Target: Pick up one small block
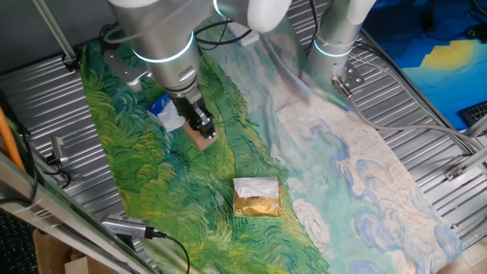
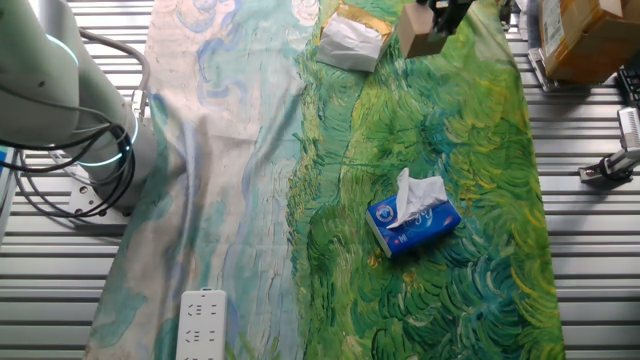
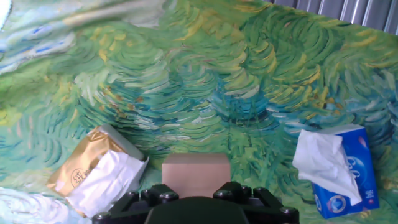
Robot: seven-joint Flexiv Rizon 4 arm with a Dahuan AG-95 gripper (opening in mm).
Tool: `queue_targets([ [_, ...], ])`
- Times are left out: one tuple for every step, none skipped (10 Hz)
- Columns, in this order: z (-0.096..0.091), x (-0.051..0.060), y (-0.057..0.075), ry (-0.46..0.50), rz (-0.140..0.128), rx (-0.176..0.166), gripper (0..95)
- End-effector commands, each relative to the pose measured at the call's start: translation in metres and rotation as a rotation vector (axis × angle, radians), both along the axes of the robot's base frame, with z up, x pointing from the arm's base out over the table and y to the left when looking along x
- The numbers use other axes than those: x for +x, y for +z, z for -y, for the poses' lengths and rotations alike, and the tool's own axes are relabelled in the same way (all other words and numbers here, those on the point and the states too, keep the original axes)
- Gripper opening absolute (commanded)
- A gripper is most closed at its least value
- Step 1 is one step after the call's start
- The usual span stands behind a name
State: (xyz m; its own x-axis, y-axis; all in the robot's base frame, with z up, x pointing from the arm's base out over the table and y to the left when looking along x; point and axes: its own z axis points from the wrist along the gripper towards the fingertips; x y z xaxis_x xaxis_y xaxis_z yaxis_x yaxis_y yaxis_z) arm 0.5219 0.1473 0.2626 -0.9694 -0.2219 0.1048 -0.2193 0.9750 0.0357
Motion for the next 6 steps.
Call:
queue_targets([
  [-0.0019, -0.0015, 0.0031, 0.015, 0.014, 0.002, 0.0],
  [-0.0040, -0.0035, 0.0060, 0.008, 0.014, 0.002, 0.0],
  [-0.0058, -0.0057, 0.0089, 0.002, 0.016, 0.003, 0.0],
  [-0.0062, -0.0062, 0.0097, -0.003, 0.019, 0.007, 0.0],
  [-0.0067, -0.0068, 0.0105, -0.002, 0.018, 0.010, 0.0],
  [-0.0072, -0.0073, 0.0111, 0.000, 0.016, 0.011, 0.0],
])
